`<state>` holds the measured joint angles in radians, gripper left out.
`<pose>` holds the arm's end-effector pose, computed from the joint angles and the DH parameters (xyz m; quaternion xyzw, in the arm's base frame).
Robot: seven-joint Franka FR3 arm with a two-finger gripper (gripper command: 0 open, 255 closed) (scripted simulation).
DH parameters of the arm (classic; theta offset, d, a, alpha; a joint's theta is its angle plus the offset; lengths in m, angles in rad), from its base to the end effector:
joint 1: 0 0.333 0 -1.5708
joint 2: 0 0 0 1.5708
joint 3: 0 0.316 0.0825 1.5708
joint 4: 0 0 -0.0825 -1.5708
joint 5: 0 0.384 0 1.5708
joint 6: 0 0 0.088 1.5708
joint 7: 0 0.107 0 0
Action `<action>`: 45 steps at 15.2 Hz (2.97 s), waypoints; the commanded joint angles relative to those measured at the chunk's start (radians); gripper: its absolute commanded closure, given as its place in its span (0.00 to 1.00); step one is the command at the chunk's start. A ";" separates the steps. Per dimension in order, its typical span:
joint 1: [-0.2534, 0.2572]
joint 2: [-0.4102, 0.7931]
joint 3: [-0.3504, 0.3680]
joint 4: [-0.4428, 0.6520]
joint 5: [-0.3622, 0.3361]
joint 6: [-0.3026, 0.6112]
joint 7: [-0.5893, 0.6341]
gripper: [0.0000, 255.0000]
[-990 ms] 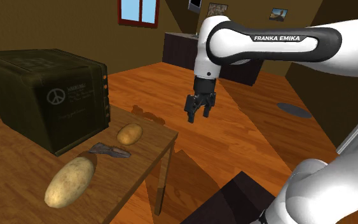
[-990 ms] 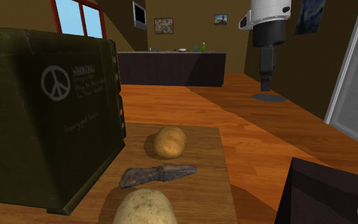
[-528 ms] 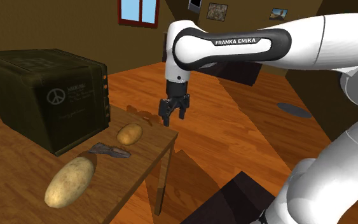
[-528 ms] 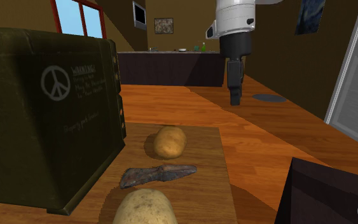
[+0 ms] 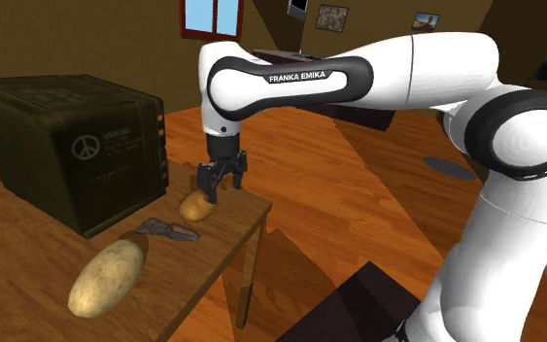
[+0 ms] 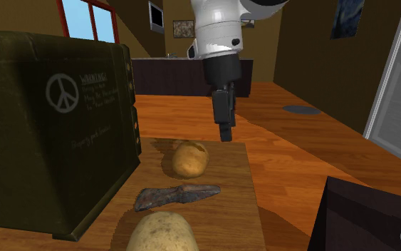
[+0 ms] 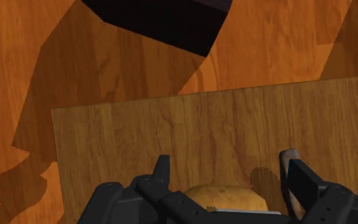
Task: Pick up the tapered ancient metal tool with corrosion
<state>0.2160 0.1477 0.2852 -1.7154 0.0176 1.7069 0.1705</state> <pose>0.5196 0.2774 0.4858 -0.9834 -0.1623 0.0805 0.0030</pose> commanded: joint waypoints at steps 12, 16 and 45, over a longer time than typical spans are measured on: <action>0.197 0.499 0.044 0.584 -0.160 -0.140 0.017 0.00; 0.191 0.500 0.043 0.531 -0.161 -0.086 0.018 0.00; 0.217 0.519 0.044 0.734 -0.163 -0.267 0.015 1.00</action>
<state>0.4291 0.6560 0.3303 -1.0131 -0.1435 1.4606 0.1872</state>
